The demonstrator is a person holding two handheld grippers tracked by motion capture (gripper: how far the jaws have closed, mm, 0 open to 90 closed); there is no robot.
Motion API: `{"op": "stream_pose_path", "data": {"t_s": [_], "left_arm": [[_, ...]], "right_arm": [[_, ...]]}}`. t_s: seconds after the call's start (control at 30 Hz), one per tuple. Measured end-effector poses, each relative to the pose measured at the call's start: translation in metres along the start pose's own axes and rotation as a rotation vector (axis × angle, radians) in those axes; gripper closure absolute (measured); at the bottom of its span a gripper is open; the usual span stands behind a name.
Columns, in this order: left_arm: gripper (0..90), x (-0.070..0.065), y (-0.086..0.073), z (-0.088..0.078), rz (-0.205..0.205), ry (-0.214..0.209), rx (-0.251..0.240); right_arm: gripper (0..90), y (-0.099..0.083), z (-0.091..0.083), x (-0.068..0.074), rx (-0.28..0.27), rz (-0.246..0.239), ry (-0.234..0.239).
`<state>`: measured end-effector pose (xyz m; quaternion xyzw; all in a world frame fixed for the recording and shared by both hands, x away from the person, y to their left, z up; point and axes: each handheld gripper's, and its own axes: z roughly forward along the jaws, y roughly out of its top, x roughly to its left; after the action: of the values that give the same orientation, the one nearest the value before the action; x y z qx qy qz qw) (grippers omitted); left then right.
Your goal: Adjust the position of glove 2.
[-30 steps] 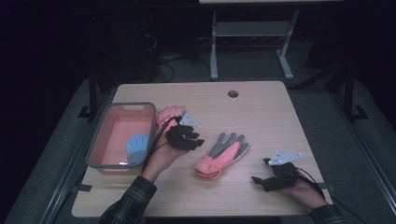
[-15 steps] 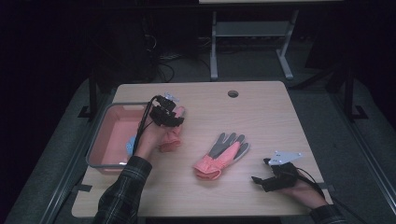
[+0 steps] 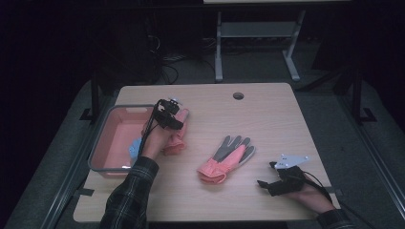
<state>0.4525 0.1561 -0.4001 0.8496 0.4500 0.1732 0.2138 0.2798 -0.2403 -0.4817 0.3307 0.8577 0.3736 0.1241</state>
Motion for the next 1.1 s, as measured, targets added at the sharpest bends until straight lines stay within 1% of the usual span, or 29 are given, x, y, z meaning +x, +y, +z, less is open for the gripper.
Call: {"op": "stream_pose_path", "data": {"t_s": [0.03,0.07,0.2,0.23,0.3,0.33,0.37,0.4,0.43,0.5,0.57,0.67,0.73,0.77,0.8,0.83,0.87,0.9,0.93,0.97,1.0,1.03,1.07,1.1], "left_arm": [[60.0,0.001,0.0,0.0,-0.004,-0.001,0.008],[62.7,0.001,0.0,0.002,-0.014,-0.003,0.02],[65.3,0.001,0.001,0.003,-0.019,-0.008,0.034],[69.5,0.0,0.002,0.005,-0.017,-0.011,0.051],[77.0,-0.001,0.002,0.007,-0.027,-0.027,0.056],[82.3,-0.001,0.002,0.007,-0.027,-0.027,0.056],[82.3,-0.001,0.002,0.008,-0.02,-0.032,0.06],[87.1,-0.002,0.002,0.009,-0.027,-0.042,0.06],[89.0,-0.001,0.002,0.01,-0.026,-0.063,0.064],[89.6,-0.001,0.002,0.01,-0.03,-0.071,0.061],[90.0,-0.002,0.003,0.006,-0.023,-0.083,0.043],[90.0,-0.003,0.003,0.001,-0.017,-0.087,0.034],[90.0,-0.005,0.003,-0.004,-0.013,-0.107,0.018],[90.0,-0.009,0.004,-0.009,-0.004,-0.123,-0.008],[90.0,-0.009,0.004,-0.009,-0.004,-0.123,-0.008],[90.0,-0.011,0.005,-0.012,-0.001,-0.137,-0.019],[90.0,-0.018,0.006,-0.016,0.019,-0.16,-0.033],[90.0,-0.022,0.006,-0.017,0.027,-0.175,-0.047],[90.0,-0.027,0.007,-0.019,0.03,-0.193,-0.05],[90.0,-0.032,0.007,-0.019,0.049,-0.201,-0.055],[90.0,-0.032,0.007,-0.019,0.049,-0.201,-0.055],[90.0,-0.037,0.006,-0.02,0.058,-0.204,-0.057],[90.0,-0.043,0.007,-0.02,0.084,-0.171,-0.067],[90.0,-0.043,0.007,-0.02,0.084,-0.171,-0.067]], "right_arm": [[12.7,0.0,0.0,0.0,0.0,0.0,0.0],[12.7,0.0,0.0,0.0,0.0,0.0,0.0],[12.7,0.0,0.0,0.0,0.0,0.0,0.0],[12.7,0.0,0.0,0.0,0.0,0.0,0.0],[12.7,0.0,0.0,0.0,0.0,0.0,0.0],[12.7,0.0,0.0,0.0,0.0,0.0,0.0],[12.7,0.0,0.0,0.0,0.0,0.0,0.0],[12.7,0.0,0.0,0.0,0.0,0.0,0.0],[12.8,0.0,0.0,0.0,0.0,0.0,0.0],[12.7,0.0,0.0,0.0,0.0,0.0,0.0],[12.7,0.0,0.0,0.0,0.0,0.0,0.0],[12.8,0.0,0.0,0.0,0.0,0.0,0.0],[12.7,0.0,0.0,0.0,0.0,0.0,0.0],[12.7,0.0,0.0,0.0,0.0,0.0,0.0],[12.7,0.0,0.0,0.0,0.0,0.0,0.0],[12.7,0.0,0.0,0.0,0.0,0.0,0.0],[12.7,0.0,0.0,0.0,0.0,0.0,0.0],[12.7,0.0,0.0,0.0,0.0,0.0,0.0],[12.7,0.0,0.0,0.0,0.0,0.0,0.0],[12.8,0.0,0.0,0.0,0.0,0.0,0.0],[12.8,0.0,0.0,0.0,0.0,0.0,0.0],[12.7,0.0,0.0,0.0,0.0,0.0,0.0],[12.7,0.0,0.0,0.0,0.0,0.0,0.0],[12.7,0.0,0.0,0.0,0.0,0.0,0.0]]}}
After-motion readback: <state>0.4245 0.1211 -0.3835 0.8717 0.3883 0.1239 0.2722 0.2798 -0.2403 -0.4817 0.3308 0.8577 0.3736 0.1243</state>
